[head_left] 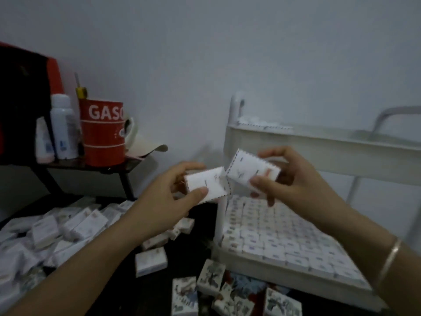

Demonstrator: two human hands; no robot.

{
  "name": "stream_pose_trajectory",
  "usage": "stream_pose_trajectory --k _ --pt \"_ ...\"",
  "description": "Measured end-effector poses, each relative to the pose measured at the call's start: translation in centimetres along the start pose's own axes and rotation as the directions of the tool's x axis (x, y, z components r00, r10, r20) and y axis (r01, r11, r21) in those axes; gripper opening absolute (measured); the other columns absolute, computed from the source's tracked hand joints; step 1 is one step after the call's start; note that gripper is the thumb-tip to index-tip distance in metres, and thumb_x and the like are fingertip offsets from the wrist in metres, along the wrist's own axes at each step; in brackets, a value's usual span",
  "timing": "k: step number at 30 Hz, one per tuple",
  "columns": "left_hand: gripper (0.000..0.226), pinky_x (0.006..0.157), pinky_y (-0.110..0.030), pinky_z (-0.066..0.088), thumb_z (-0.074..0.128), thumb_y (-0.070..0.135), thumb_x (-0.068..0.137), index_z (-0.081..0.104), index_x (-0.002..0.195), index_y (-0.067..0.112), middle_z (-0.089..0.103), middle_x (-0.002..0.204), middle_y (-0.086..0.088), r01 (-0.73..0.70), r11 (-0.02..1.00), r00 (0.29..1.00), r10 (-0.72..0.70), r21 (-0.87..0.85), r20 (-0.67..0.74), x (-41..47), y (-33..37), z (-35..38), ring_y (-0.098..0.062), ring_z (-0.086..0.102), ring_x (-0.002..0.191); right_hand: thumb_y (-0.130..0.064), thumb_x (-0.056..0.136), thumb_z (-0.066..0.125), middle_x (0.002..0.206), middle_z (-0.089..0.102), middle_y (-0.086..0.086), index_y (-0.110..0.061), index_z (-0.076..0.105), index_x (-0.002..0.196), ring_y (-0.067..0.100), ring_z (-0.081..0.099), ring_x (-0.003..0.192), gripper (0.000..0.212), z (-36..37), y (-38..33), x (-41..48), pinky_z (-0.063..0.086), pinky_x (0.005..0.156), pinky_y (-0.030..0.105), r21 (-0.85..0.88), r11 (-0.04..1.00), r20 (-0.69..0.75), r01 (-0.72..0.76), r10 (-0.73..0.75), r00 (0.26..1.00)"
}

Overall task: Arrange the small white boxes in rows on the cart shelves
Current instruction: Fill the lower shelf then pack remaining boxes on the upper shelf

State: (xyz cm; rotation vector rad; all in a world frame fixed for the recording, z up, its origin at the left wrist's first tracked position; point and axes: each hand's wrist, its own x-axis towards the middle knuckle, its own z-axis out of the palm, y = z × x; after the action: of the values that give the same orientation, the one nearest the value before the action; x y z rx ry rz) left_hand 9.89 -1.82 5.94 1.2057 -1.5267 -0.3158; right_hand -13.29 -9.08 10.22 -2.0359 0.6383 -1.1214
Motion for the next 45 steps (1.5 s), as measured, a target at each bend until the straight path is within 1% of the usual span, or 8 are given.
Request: stream_pose_trajectory --k 4,8,13,17,26,34,39,45 --pt "0.046 0.061 -0.018 0.053 0.074 0.038 0.075 0.052 0.115 0.032 0.069 0.089 0.016 -0.203 0.965 0.964 0.226 0.164 -0.137 3.7 4.4 1.6 -0.002 0.065 0.079 -0.035 0.072 0.074 0.083 0.075 -0.005 -0.022 0.054 0.103 0.012 0.072 0.066 0.039 -6.3 -3.2 3.4 0.052 0.05 0.019 -0.195 0.975 -0.195 0.103 -0.142 0.971" --pt "0.037 0.056 -0.011 0.048 0.071 0.032 0.079 0.05 0.108 0.025 0.066 0.098 0.011 -0.339 0.896 0.887 0.406 0.286 -0.22 7.4 7.4 2.7 0.001 0.062 0.085 -0.03 0.082 0.074 0.093 0.071 -0.003 -0.024 0.06 0.107 0.012 0.07 0.069 0.029 -10.3 -3.8 8.2 0.054 0.055 0.025 -0.433 0.897 -0.312 0.085 -0.238 0.92" --pt "0.033 0.061 -0.015 0.049 0.071 0.025 0.082 0.053 0.11 0.028 0.067 0.094 0.009 -0.386 0.84 0.843 0.489 0.381 -0.225 11.1 8.8 2.4 -0.004 0.062 0.085 -0.033 0.086 0.069 0.112 0.067 0.001 -0.028 0.052 0.129 0.022 0.062 0.096 0.047 -11.8 -2.5 14.0 0.048 0.083 0.033 -0.833 0.55 -0.231 -0.066 -0.236 0.944" --pt "0.034 0.059 -0.008 0.044 0.071 0.027 0.083 0.055 0.113 0.029 0.066 0.094 0.007 -0.359 0.841 0.859 0.467 0.406 -0.208 12.9 9.1 2.0 -0.006 0.062 0.08 -0.035 0.083 0.072 0.112 0.067 0.001 -0.021 0.057 0.113 0.022 0.06 0.1 0.037 -11.2 -1.1 17.3 0.048 0.086 0.034 -0.885 0.454 -0.166 -0.102 -0.105 0.98" --pt "0.031 0.083 -0.033 0.052 0.064 0.025 0.086 0.056 0.116 0.03 0.067 0.103 0.007 -0.334 0.757 0.898 0.437 0.562 -0.056 20.8 12.1 2.8 -0.017 0.063 0.095 -0.036 0.086 0.07 0.1 0.069 -0.007 -0.025 0.07 0.105 0.006 0.061 0.07 0.022 -9.5 1.2 17.9 0.052 0.079 0.027 -0.79 0.613 -0.002 0.02 -0.035 0.999" --pt "0.035 0.071 -0.032 0.038 0.062 0.02 0.088 0.05 0.121 0.024 0.06 0.115 -0.004 -0.363 0.362 0.924 0.262 0.859 0.279 27.6 11.2 7.4 -0.022 0.053 0.094 -0.017 0.09 0.067 0.097 0.067 0.0 -0.014 0.068 0.108 0.014 0.068 0.064 0.019 -9.3 2.1 18.1 0.058 0.071 0.024 -0.656 0.746 -0.048 -0.118 0.115 0.992" --pt "0.037 0.079 -0.032 0.046 0.066 0.021 0.088 0.052 0.122 0.023 0.059 0.119 -0.003 -0.368 0.476 0.929 0.154 0.799 0.336 29.7 10.9 8.8 -0.022 0.055 0.103 -0.007 0.084 0.071 0.098 0.064 0.012 -0.007 0.05 0.11 0.02 0.068 0.071 0.033 -9.2 1.8 18.0 0.06 0.064 0.029 -0.406 0.864 -0.143 -0.297 0.261 0.955" --pt "0.039 0.054 -0.02 0.052 0.074 0.014 0.083 0.056 0.117 0.02 0.06 0.109 -0.002 -0.262 0.667 0.901 -0.089 0.698 0.424 30.7 10.3 8.9 -0.012 0.064 0.077 0.002 0.087 0.065 0.067 0.067 0.013 0.002 0.056 0.089 0.016 0.066 0.044 0.009 -9.7 1.1 17.5 0.053 0.041 0.024 -0.038 0.854 -0.144 -0.519 0.51 0.848"
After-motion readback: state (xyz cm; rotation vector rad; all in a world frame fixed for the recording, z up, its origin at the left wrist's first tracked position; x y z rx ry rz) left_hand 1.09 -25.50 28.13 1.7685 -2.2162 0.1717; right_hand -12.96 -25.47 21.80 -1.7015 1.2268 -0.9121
